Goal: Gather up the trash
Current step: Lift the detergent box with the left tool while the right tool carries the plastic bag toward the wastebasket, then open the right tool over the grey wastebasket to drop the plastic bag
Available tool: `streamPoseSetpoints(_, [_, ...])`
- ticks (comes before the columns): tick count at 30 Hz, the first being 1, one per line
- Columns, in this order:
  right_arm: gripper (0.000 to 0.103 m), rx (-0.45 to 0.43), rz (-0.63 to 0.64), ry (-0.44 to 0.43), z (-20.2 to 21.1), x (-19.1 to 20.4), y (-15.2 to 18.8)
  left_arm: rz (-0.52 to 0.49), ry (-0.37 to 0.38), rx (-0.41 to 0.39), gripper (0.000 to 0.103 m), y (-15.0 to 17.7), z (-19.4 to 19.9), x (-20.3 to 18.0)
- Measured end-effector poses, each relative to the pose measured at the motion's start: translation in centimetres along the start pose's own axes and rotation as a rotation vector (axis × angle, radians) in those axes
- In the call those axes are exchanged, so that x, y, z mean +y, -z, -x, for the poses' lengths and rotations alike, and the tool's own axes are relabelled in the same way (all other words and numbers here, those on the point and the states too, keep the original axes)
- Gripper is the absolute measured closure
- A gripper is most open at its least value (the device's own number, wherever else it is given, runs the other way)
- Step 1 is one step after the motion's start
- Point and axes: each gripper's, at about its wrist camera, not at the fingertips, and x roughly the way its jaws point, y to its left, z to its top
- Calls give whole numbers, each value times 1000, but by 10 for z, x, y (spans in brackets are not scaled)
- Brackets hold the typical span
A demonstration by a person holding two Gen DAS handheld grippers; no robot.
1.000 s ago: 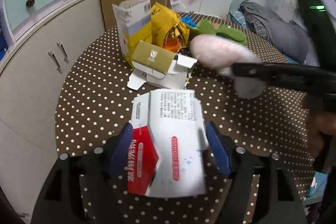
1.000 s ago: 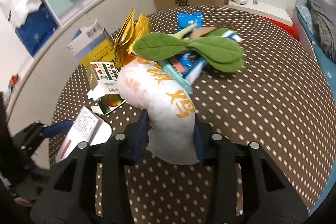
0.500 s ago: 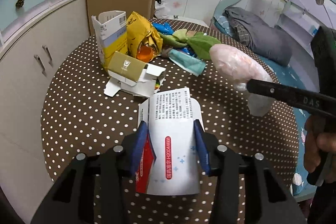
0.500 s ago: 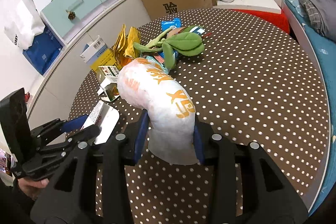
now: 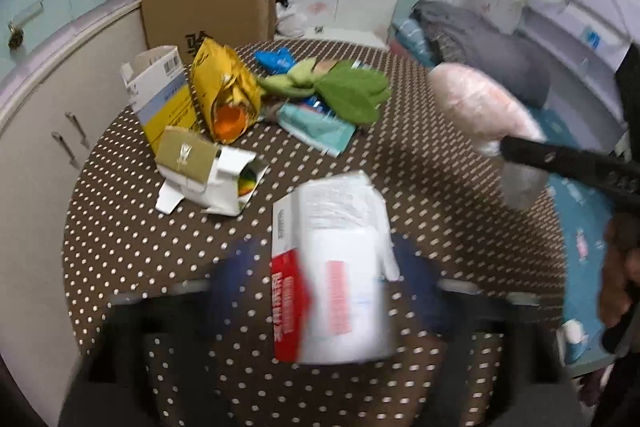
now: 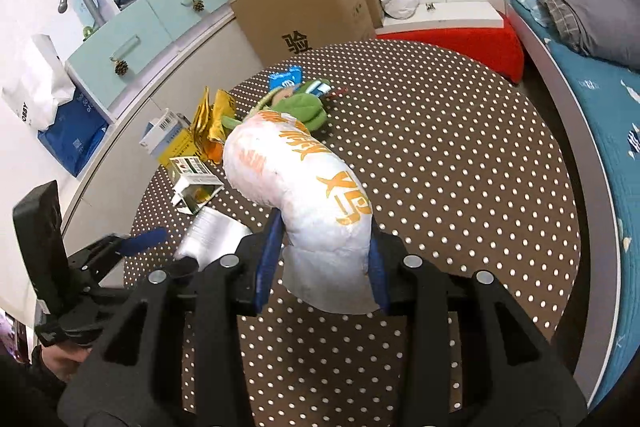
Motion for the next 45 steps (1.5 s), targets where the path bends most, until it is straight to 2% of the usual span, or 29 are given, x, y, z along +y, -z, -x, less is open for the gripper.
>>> streamPoseSetpoints(1, [64,3,-2,0,-1,0,1,-9,-20,1,14,3,-2,-1])
streamPoseSetpoints(4, [64,11,-12,-4,-5,-2,4,-1,7,45,16,10,-14,-2])
streamPoseSetpoints(5, [64,11,-15,-5,-6,-3,5,-5,5,62,30,13,-20,-3])
streamPoseSetpoints(6, [64,11,-18,-5,-6,-5,6,-23,-14,59,35,16,-22,-5])
streamPoseSetpoints(8, [64,7,-23,-5,-6,-6,5,-46,-28,55,35,14,-24,-11])
streamPoseSetpoints(15, [64,-29,-48,13,6,-21,0,-28,86,49,36,6,-22,-21])
streamPoseSetpoints(20, [64,-103,-102,63,33,-54,-9,-34,134,-9,36,-17,-14,-41])
streamPoseSetpoints(23, [64,-154,-152,112,54,-84,-17,-53,155,-55,36,-37,-10,-58])
streamPoseSetpoints(27, [64,-187,-265,193,71,-147,-21,-81,184,-107,36,-61,-9,-86])
streamPoseSetpoints(31, [64,-130,-391,258,58,-217,-5,-111,210,-141,36,-86,-11,-117])
streamPoseSetpoints(35, [64,-32,-542,307,22,-288,26,-142,237,-147,36,-103,-20,-148])
streamPoseSetpoints(41, [62,49,-695,316,-23,-353,64,-185,266,-124,36,-121,-38,-191])
streamPoseSetpoints(43, [56,64,-727,307,-36,-370,72,-196,276,-113,36,-126,-47,-202])
streamPoseSetpoints(44, [40,67,-748,308,-42,-379,76,-204,283,-106,36,-129,-53,-211])
streamPoseSetpoints(45, [32,76,-770,312,-48,-387,81,-211,289,-100,36,-132,-59,-217])
